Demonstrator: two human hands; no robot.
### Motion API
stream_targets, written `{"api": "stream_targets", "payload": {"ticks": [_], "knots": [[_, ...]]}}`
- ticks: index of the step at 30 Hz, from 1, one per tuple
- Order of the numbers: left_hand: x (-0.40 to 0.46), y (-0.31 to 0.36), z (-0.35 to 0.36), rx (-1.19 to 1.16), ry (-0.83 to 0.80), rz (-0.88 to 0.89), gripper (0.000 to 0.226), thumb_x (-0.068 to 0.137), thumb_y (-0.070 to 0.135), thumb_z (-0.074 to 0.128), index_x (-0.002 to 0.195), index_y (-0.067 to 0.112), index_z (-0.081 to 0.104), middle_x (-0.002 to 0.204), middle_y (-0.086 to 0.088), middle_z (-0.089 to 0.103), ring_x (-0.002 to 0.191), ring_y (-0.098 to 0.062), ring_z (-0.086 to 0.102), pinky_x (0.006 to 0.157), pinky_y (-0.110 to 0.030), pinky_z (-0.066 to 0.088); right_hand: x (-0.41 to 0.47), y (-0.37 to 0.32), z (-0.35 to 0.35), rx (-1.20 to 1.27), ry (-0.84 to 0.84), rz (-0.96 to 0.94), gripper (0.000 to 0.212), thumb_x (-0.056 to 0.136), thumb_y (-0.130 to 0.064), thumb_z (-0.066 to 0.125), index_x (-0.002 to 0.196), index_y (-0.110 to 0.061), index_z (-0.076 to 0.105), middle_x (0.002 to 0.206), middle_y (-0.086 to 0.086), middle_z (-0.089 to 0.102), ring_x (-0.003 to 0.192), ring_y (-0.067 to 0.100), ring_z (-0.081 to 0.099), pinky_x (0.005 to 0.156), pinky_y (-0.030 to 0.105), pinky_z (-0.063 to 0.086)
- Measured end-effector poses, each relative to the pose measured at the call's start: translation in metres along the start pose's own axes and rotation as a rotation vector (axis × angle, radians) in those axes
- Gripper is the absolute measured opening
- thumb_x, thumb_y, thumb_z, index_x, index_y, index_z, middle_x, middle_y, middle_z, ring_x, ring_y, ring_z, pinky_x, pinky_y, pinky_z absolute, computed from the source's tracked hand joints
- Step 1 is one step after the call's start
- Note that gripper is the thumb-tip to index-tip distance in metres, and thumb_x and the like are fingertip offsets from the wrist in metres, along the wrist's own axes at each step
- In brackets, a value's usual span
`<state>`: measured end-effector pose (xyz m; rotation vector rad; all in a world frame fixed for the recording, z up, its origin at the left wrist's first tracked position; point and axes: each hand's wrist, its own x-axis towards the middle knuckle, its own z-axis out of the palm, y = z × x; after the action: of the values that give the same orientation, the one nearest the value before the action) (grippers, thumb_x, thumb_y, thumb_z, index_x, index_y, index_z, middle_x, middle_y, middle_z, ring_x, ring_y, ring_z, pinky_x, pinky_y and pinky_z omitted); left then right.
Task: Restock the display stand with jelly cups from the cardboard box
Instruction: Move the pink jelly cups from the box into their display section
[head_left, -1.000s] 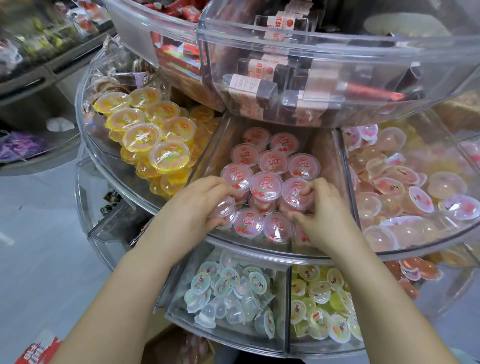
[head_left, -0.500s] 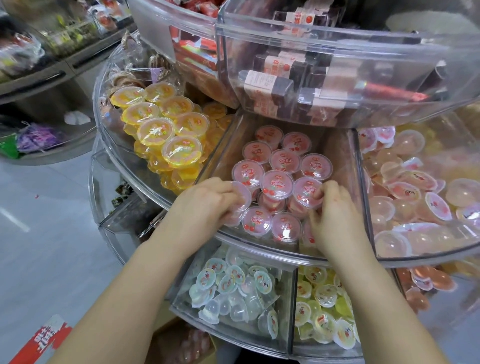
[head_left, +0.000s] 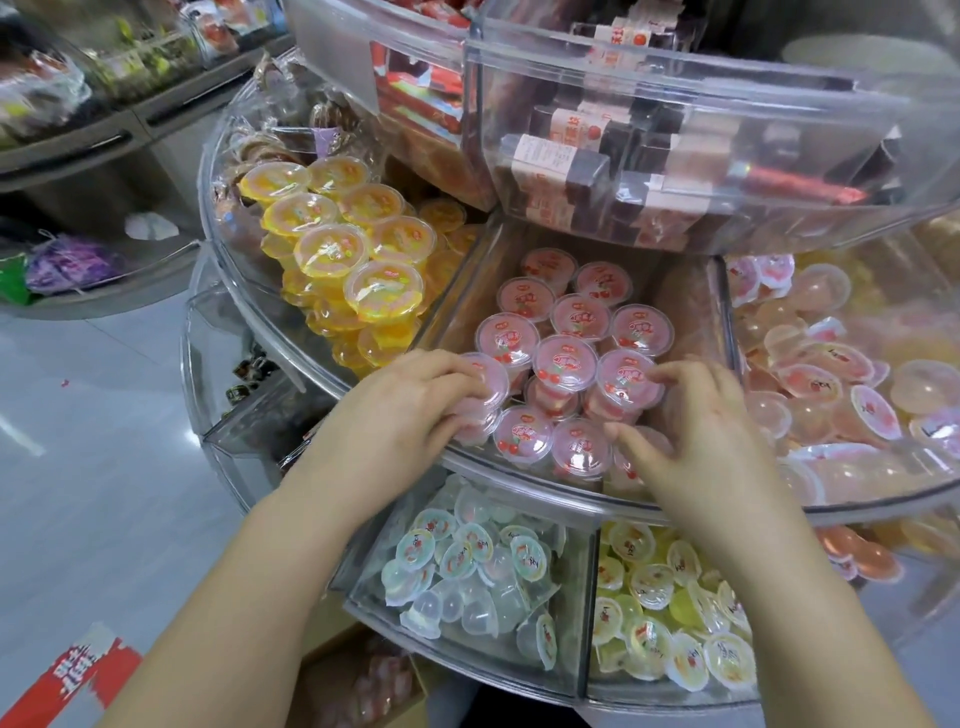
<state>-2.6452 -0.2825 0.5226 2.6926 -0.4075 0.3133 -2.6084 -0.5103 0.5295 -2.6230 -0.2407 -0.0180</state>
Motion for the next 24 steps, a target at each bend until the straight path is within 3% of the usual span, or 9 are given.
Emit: {"api": "stream_targets", "payload": {"ticks": [2, 4, 7, 10, 14, 16, 19, 22, 24], "knots": [[-0.019, 0.0, -0.007, -0.103, 0.12, -0.07, 0.023, 0.079, 0.005, 0.071, 0.1, 0.012, 0.071, 0.102, 0.001, 0.067, 0.096, -0.017, 0.062, 0.084, -0.027, 0.048, -0.011, -0.015, -0.007, 0.042, 0.071, -0.127, 0.039, 0.079, -0.031, 0.067, 0.111, -0.019, 0.05, 0.115, -0.009, 0.047, 0.106, 0.01, 0.048, 0.078, 0.019, 0.031], [-0.043, 0.001, -0.014, -0.272, 0.259, -0.17, 0.02, 0.08, 0.01, 0.069, 0.097, 0.019, 0.071, 0.098, 0.01, 0.066, 0.094, -0.005, 0.06, 0.086, -0.019, 0.045, -0.022, -0.041, -0.009, 0.199, 0.008, -0.224, 0.031, 0.078, -0.031, 0.067, 0.106, -0.026, 0.055, 0.1, -0.018, 0.055, 0.094, 0.0, 0.052, 0.076, 0.013, 0.035], [-0.089, -0.004, -0.024, -0.493, 0.445, -0.354, 0.017, 0.081, 0.021, 0.066, 0.09, 0.035, 0.069, 0.091, 0.02, 0.067, 0.091, -0.001, 0.062, 0.083, -0.013, 0.045, -0.04, -0.085, 0.009, 0.417, -0.203, -0.329, 0.021, 0.079, -0.028, 0.069, 0.095, -0.034, 0.058, 0.088, -0.021, 0.063, 0.083, -0.002, 0.059, 0.072, 0.011, 0.044], [-0.151, -0.019, -0.019, -0.627, 0.54, -0.632, 0.014, 0.083, 0.031, 0.067, 0.085, 0.045, 0.068, 0.088, 0.02, 0.069, 0.084, 0.001, 0.063, 0.079, -0.01, 0.047, -0.062, -0.121, 0.057, 0.471, -0.403, -0.429, 0.015, 0.079, -0.029, 0.067, 0.092, -0.032, 0.059, 0.085, -0.016, 0.063, 0.077, 0.004, 0.059, 0.066, 0.014, 0.044], [-0.256, -0.053, 0.028, -0.76, 0.621, -1.062, 0.03, 0.085, 0.013, 0.063, 0.079, 0.042, 0.069, 0.086, 0.016, 0.072, 0.084, 0.0, 0.066, 0.075, -0.007, 0.047, -0.097, -0.145, 0.166, 0.341, -0.747, -0.455, 0.014, 0.082, -0.03, 0.064, 0.095, -0.03, 0.058, 0.084, -0.014, 0.062, 0.072, 0.002, 0.055, 0.064, 0.011, 0.04], [-0.312, -0.072, 0.069, -0.771, 0.605, -1.246, 0.037, 0.086, 0.007, 0.062, 0.075, 0.042, 0.069, 0.083, 0.019, 0.071, 0.081, 0.003, 0.065, 0.072, -0.005, 0.045, -0.118, -0.141, 0.236, 0.231, -0.932, -0.416, 0.015, 0.083, -0.027, 0.064, 0.097, -0.027, 0.059, 0.082, -0.012, 0.06, 0.069, 0.003, 0.055, 0.067, 0.017, 0.043], [-0.388, -0.096, 0.149, -0.784, 0.458, -1.449, 0.04, 0.087, 0.001, 0.058, 0.074, 0.038, 0.065, 0.075, 0.016, 0.069, 0.076, 0.002, 0.063, 0.068, -0.002, 0.042, -0.152, -0.114, 0.352, -0.017, -1.192, -0.364, 0.017, 0.086, -0.025, 0.06, 0.103, -0.023, 0.058, 0.084, -0.008, 0.059, 0.08, 0.012, 0.057, 0.073, 0.024, 0.043], [-0.445, -0.119, 0.243, -0.767, 0.242, -1.579, 0.03, 0.087, -0.002, 0.055, 0.08, 0.026, 0.061, 0.078, 0.014, 0.062, 0.077, -0.011, 0.06, 0.066, -0.001, 0.039, -0.183, -0.065, 0.466, -0.259, -1.39, -0.308, 0.025, 0.089, -0.019, 0.053, 0.114, -0.016, 0.056, 0.104, 0.004, 0.063, 0.096, 0.02, 0.058, 0.076, 0.025, 0.042], [-0.468, -0.14, 0.308, -0.793, 0.125, -1.621, 0.025, 0.086, -0.004, 0.054, 0.088, 0.018, 0.064, 0.083, 0.005, 0.063, 0.081, -0.018, 0.061, 0.069, -0.008, 0.042, -0.194, -0.026, 0.536, -0.4, -1.455, -0.272, 0.03, 0.088, -0.014, 0.052, 0.118, -0.012, 0.056, 0.12, 0.011, 0.061, 0.111, 0.023, 0.057, 0.083, 0.025, 0.042]]}}
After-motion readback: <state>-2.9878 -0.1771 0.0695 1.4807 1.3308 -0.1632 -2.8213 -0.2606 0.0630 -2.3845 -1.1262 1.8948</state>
